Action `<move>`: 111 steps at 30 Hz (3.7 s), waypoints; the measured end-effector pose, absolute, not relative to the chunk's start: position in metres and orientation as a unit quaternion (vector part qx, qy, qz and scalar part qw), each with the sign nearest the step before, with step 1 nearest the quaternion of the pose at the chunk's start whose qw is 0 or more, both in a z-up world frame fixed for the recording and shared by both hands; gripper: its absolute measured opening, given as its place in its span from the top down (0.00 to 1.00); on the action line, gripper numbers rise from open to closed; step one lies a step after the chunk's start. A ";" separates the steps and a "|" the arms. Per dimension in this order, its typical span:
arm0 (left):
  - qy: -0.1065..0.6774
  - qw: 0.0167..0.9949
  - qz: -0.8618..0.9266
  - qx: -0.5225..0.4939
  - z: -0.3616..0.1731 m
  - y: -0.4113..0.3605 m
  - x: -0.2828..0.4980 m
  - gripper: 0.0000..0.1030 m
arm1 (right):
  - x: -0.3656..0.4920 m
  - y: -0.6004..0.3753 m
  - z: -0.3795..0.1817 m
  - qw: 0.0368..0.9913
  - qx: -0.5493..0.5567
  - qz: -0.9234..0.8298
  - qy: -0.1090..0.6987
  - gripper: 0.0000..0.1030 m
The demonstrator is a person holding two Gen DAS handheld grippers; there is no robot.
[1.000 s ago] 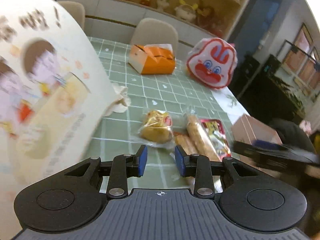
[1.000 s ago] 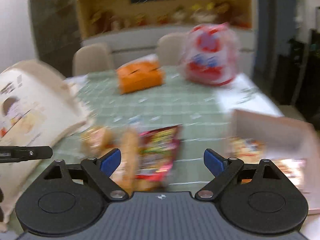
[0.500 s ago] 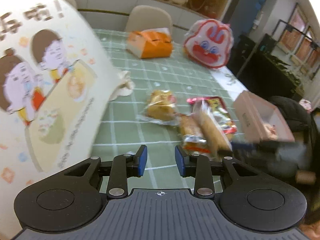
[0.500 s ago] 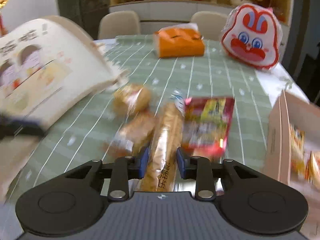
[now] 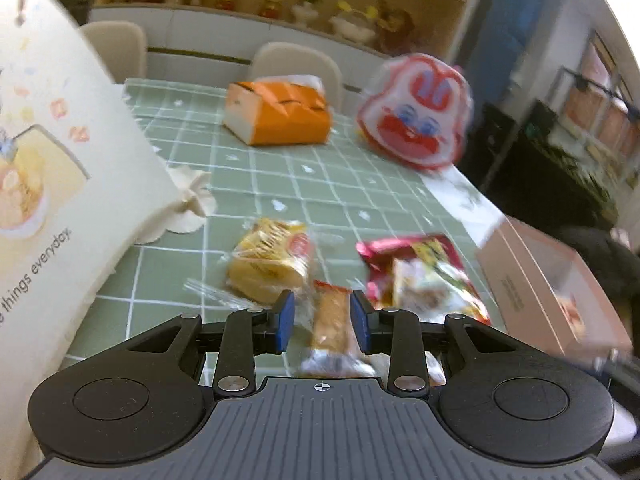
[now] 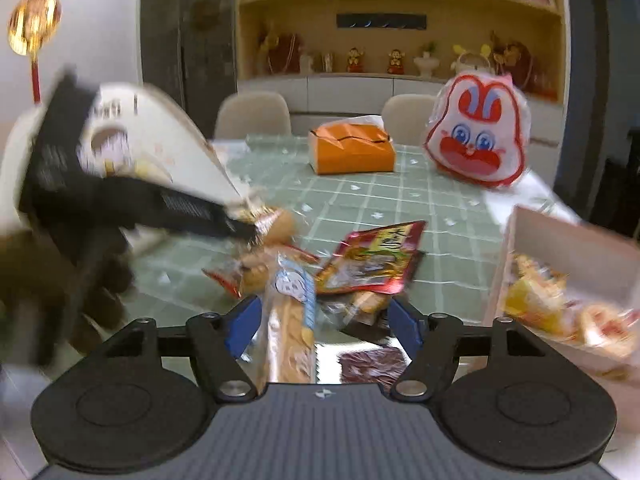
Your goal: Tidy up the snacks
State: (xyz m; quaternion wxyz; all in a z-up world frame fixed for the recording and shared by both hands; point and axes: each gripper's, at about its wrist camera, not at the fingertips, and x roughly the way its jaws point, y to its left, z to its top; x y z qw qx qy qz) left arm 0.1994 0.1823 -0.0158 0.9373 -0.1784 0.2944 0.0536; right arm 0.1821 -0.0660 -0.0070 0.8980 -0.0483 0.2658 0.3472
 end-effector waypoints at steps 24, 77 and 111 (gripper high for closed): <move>0.451 0.886 0.005 0.106 -0.006 0.156 0.290 0.38 | 0.205 -0.080 -0.030 0.861 0.037 0.385 0.329 0.26; 0.253 0.891 -0.062 -0.371 -0.022 0.238 0.124 0.43 | 0.322 0.014 -0.004 0.896 -0.092 0.182 0.396 0.25; 0.234 0.924 -0.132 -0.273 0.028 0.171 0.096 0.43 | 0.139 -0.169 0.005 0.911 -0.045 0.189 0.363 0.74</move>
